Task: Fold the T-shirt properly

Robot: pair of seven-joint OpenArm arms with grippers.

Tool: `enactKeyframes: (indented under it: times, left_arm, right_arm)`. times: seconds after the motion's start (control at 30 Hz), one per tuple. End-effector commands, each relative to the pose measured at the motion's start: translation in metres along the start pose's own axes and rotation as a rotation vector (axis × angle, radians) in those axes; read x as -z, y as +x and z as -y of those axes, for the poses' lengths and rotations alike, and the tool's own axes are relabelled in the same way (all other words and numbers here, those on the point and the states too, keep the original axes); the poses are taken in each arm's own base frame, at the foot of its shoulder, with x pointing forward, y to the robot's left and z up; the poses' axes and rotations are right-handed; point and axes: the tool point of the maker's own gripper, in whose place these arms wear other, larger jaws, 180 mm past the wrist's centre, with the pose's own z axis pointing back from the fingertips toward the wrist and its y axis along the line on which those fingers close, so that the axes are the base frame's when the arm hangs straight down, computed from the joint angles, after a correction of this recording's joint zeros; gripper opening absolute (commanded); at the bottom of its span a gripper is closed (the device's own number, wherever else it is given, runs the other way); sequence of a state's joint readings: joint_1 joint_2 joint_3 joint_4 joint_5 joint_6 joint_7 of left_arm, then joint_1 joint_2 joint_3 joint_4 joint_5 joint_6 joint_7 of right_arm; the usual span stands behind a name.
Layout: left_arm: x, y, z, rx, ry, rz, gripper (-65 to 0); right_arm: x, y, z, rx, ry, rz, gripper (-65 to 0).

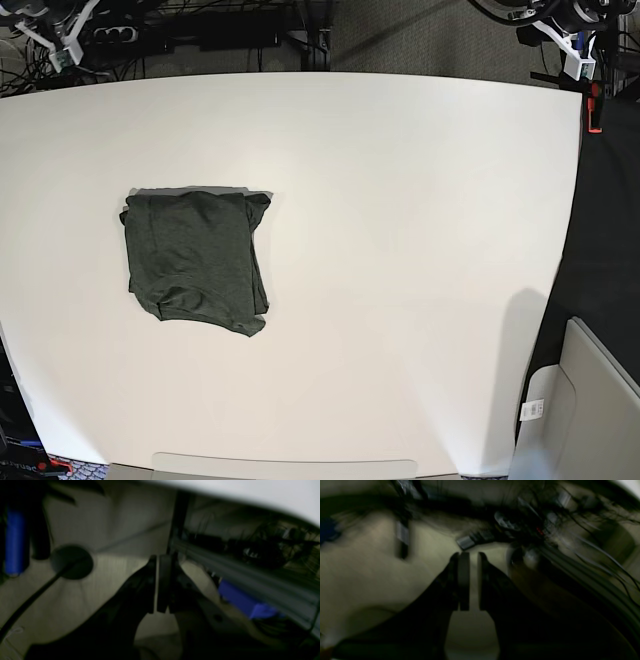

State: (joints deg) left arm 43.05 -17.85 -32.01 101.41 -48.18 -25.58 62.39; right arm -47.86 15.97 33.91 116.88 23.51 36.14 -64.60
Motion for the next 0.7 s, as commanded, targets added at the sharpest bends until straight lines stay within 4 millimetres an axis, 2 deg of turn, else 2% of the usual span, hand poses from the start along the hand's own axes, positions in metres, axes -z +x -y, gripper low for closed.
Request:
enactKeyframes:
  times: [0.0,0.1,0.2,0.47,0.67]
  left_arm:
    - [0.001,0.001,0.001,0.010,-0.016,0.009,-65.0]
    - [0.021,-0.020,0.002,-0.010,-0.042,-0.031,-65.0]
    - [0.037,-0.043,0.001,0.008,-0.029,-0.084,-65.0]
    - [0.069,-0.089,0.013,0.028,-0.061,-0.175,-65.0]
    - [0.101,-0.107,0.022,0.097,-0.073,-0.248,-65.0]
  right_arm:
    - [0.001,0.004,-0.005,-0.032,-0.006,0.011,-60.8]
    - [0.019,-0.004,-0.025,-0.100,0.001,-0.045,-60.8]
    - [0.036,-0.006,-0.037,-0.154,0.009,-0.086,-60.8]
    - [0.081,-0.021,-0.043,-0.106,0.055,-0.182,-60.8]
    - [0.118,-0.021,-0.065,-0.082,0.136,-0.240,-60.8]
